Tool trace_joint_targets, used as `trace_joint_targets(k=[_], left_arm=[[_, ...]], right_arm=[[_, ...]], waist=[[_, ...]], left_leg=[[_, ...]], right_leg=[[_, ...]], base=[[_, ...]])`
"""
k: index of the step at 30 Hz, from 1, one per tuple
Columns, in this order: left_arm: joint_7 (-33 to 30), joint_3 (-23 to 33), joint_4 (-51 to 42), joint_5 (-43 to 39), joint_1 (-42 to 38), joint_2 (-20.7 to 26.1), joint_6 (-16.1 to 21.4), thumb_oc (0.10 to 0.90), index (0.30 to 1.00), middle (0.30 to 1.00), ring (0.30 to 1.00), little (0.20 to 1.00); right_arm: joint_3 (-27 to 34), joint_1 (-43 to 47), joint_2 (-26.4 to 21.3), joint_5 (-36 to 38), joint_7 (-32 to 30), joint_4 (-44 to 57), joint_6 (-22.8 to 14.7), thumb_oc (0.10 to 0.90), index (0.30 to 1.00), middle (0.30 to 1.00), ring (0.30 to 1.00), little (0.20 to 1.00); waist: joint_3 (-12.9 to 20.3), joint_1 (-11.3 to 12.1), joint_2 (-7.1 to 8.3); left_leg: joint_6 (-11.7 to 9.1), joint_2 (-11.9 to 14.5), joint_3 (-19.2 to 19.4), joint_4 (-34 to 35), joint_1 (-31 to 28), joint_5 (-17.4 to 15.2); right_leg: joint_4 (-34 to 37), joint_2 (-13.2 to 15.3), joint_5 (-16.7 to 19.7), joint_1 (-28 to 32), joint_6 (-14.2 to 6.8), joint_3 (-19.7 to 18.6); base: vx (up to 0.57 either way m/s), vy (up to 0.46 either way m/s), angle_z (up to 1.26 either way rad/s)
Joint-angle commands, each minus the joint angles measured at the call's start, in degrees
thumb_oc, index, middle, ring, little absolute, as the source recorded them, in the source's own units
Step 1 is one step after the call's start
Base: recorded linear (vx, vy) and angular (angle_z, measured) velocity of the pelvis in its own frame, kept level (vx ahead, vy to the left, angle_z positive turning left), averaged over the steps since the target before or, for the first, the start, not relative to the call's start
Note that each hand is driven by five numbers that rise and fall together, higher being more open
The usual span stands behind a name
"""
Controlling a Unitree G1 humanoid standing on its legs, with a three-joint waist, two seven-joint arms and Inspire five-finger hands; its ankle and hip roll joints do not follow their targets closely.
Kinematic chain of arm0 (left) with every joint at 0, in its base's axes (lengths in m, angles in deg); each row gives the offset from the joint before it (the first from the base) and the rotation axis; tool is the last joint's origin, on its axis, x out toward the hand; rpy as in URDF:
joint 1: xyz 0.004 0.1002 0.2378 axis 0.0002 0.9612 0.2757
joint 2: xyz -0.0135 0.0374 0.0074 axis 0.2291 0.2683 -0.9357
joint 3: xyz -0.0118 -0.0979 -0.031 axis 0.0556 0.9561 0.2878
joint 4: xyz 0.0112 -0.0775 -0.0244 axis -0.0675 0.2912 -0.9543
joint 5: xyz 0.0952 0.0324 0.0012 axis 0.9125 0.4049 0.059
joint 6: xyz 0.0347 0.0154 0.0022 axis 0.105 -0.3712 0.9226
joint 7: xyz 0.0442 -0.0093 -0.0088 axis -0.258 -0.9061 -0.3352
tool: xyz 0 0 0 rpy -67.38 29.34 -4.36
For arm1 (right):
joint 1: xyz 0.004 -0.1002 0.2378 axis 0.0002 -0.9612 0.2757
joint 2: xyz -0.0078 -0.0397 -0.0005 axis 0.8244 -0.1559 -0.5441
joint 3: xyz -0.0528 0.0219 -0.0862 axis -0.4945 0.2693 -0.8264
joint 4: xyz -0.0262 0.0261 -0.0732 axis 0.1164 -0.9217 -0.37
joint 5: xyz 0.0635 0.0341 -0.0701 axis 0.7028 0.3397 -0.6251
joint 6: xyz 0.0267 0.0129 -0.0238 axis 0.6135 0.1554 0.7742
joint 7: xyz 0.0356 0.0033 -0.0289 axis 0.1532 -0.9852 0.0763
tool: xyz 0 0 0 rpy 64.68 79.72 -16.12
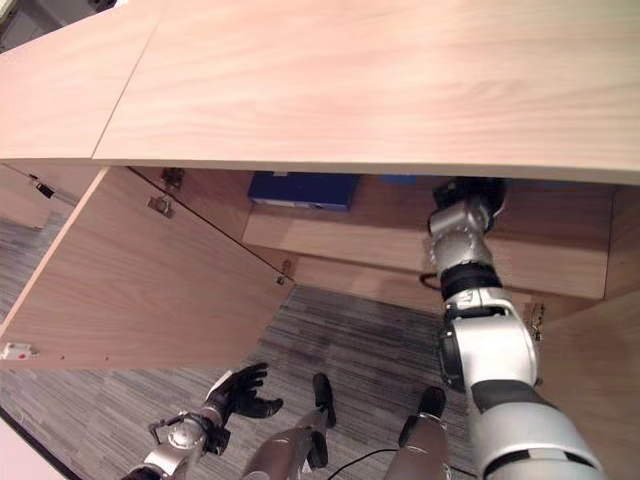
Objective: Put the empty folder in the office cabinet
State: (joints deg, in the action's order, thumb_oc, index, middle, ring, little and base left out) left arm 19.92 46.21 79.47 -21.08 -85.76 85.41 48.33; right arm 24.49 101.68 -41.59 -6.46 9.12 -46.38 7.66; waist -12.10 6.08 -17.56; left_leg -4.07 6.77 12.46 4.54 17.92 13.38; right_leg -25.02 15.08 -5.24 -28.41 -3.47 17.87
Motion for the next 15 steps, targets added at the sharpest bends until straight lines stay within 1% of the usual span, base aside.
trace_joint_targets(k=[1, 2, 3, 4, 5, 6, 8, 9, 11, 13, 14, 15], left_arm=[[-1.6, -0.2, 1.9, -2.3, -1.8, 4.3, 0.2, 0.800, 0.900, 0.900, 0.900, 0.900], [-1.5, -0.1, 1.8, -2.3, -1.6, 4.2, 0.2, 0.800, 0.900, 0.900, 0.900, 0.900], [-1.4, -0.2, 1.6, -2.3, -1.4, 4.1, 0.2, 0.800, 0.900, 0.900, 0.900, 0.900], [-1.4, -0.2, 1.6, -2.3, -1.4, 4.1, 0.2, 0.800, 0.900, 0.900, 0.900, 0.900], [-1.2, -0.1, 1.4, -2.1, -1.4, 3.9, 0.3, 0.800, 0.900, 0.900, 0.900, 0.900], [-1.2, -0.1, 1.4, -2.1, -1.5, 3.9, 0.3, 0.800, 0.900, 0.900, 0.900, 0.900], [-1.2, 0.0, 1.3, -2.3, -1.5, 3.8, 0.2, 0.800, 0.900, 0.900, 0.900, 0.900], [-1.2, 0.1, 1.4, -2.5, -1.7, 3.7, 0.1, 0.800, 0.900, 0.900, 0.900, 0.900], [-1.3, 0.1, 2.0, -2.6, -2.2, 3.4, 0.0, 0.800, 0.900, 0.900, 0.900, 0.900], [-1.5, 0.1, 2.3, -2.5, -2.3, 3.2, 0.0, 0.800, 0.900, 0.900, 0.900, 0.900], [-1.5, 0.0, 2.3, -2.5, -2.3, 3.2, 0.0, 0.800, 0.900, 0.900, 0.900, 0.900], [-1.7, 0.1, 2.9, -2.4, -2.8, 3.0, -0.1, 0.800, 0.900, 0.900, 0.900, 0.900]], right_arm=[[-3.0, 10.2, -4.3, -6.3, 1.2, 2.5, -2.8, 0.800, 0.900, 0.900, 0.900, 0.900], [-3.1, 10.3, -4.8, -7.1, 1.2, 2.7, -2.6, 0.800, 0.900, 0.900, 0.900, 0.900], [-3.3, 10.3, -5.3, -7.6, 1.3, 2.3, -2.4, 0.800, 0.900, 0.900, 0.900, 0.900], [-3.3, 10.4, -5.4, -7.6, 1.4, 2.3, -2.4, 0.800, 0.900, 0.900, 0.900, 0.900], [-3.1, 9.8, -6.2, -8.0, 1.7, 1.9, -2.4, 0.800, 0.900, 0.900, 0.900, 0.900], [-3.1, 9.8, -6.3, -8.0, 1.7, 1.9, -2.4, 0.800, 0.900, 0.900, 0.900, 0.900], [-2.9, 8.9, -6.8, -8.1, 2.2, 1.1, -2.1, 0.800, 0.900, 0.900, 0.900, 0.900], [-2.9, 8.7, -6.8, -8.0, 2.5, 0.5, -2.0, 0.800, 0.900, 0.900, 0.900, 0.900], [-2.3, 7.7, -6.6, -6.6, 3.3, -1.3, -2.0, 0.800, 0.900, 0.900, 0.900, 0.900], [-1.7, 6.8, -6.2, -5.3, 4.1, -2.8, -2.2, 0.800, 0.900, 0.900, 0.900, 0.900], [-1.7, 6.7, -6.2, -5.2, 4.2, -2.9, -2.2, 0.800, 0.900, 0.900, 0.900, 0.900], [-0.9, 5.8, -5.5, -3.4, 4.9, -5.3, -2.2, 0.800, 0.900, 0.900, 0.900, 0.900]], waist=[[-2.1, -0.1, 2.50], [-2.1, 0.0, 2.38], [-2.0, -0.1, 2.49], [-2.0, 0.0, 2.40], [-2.1, -0.3, 2.53], [-2.1, -0.2, 2.44], [-2.0, -0.4, 2.48], [-2.0, -0.4, 2.43], [-2.0, -0.5, 2.57], [-2.1, -0.6, 2.62], [-2.1, -0.6, 2.76], [-2.0, -0.7, 2.89]], left_leg=[[-6.7, 1.4, 0.1, 0.5, -7.1, -7.1], [-6.6, 1.5, 0.0, 0.5, -6.9, -6.7], [-6.7, 1.4, 0.0, 0.5, -7.2, -7.1], [-6.6, 1.5, 0.0, 0.5, -7.0, -6.8], [-6.5, 1.2, -0.1, 0.5, -7.5, -7.3], [-6.5, 1.3, -0.2, 0.5, -7.3, -6.9], [-6.5, 1.1, -0.2, 0.5, -7.7, -7.3], [-6.4, 1.2, -0.2, 0.5, -7.5, -7.0], [-6.4, 1.2, -0.2, 0.5, -7.9, -7.4], [-6.3, 1.4, -0.2, 0.5, -7.8, -7.1], [-6.4, 1.3, -0.2, 0.5, -8.1, -7.5], [-6.3, 1.3, -0.2, 0.5, -8.3, -7.6]], right_leg=[[7.5, 0.5, -1.8, 6.5, -6.6, -3.4], [8.0, 0.3, -1.1, 6.6, -6.5, -3.3], [7.8, 0.5, -1.6, 6.9, -6.6, -3.3], [8.1, 0.3, -1.0, 6.8, -6.5, -3.3], [7.6, 0.5, -1.8, 7.2, -6.5, -3.3], [7.9, 0.4, -1.2, 7.1, -6.4, -3.3], [7.7, 0.5, -1.7, 7.4, -6.5, -3.2], [7.9, 0.3, -1.2, 7.3, -6.3, -3.2], [7.4, 0.3, -1.8, 7.5, -6.4, -3.2], [7.6, 0.0, -1.2, 7.4, -6.2, -3.3], [7.2, 0.2, -1.8, 7.6, -6.3, -3.3], [7.1, 0.1, -2.0, 7.7, -6.3, -3.4]], base=[[0.00, 0.000, 0.00], [0.00, 0.000, 0.00], [0.00, 0.000, 0.00], [0.06, -0.014, 0.00], [0.00, 0.000, 0.00], [0.03, -0.013, 0.01], [0.00, 0.000, 0.00], [0.04, -0.007, 0.00], [0.00, 0.000, 0.00], [0.00, 0.000, 0.00], [0.00, 0.000, 0.00], [0.00, 0.000, 0.00]])
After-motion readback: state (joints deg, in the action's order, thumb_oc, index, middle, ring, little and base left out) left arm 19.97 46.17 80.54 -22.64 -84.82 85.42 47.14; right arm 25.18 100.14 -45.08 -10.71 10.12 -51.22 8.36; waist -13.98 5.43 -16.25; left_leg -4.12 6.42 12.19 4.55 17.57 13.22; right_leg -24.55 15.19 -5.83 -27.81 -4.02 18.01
